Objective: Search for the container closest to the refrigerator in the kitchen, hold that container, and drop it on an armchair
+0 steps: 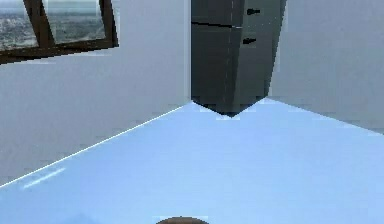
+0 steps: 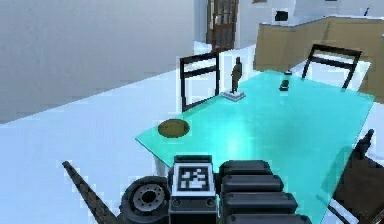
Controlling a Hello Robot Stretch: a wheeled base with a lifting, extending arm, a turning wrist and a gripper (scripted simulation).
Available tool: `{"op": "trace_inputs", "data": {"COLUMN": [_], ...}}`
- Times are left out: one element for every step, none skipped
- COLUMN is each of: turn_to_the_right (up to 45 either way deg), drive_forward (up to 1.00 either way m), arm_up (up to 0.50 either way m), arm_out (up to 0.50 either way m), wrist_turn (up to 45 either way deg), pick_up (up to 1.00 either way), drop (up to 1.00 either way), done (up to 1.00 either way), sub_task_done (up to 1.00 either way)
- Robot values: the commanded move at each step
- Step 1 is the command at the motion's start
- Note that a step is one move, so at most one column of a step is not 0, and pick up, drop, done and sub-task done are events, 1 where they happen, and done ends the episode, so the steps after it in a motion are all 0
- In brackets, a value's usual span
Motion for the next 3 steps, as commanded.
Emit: {"op": "trace_inputs", "data": {"turn_to_the_right": [-24.0,0.0,45.0], "drive_forward": [0.00,0.50,0.00], "arm_up": [0.00,0.00,0.00], "arm_out": [0.00,0.00,0.00], "wrist_turn": [0.0,0.0,0.0], "pick_up": [0.00,0.00,0.00], "drop": [0.00,0.00,0.00], "done": [0.00,0.00,0.00], "sub_task_done": [0.00,0.00,0.00]}}
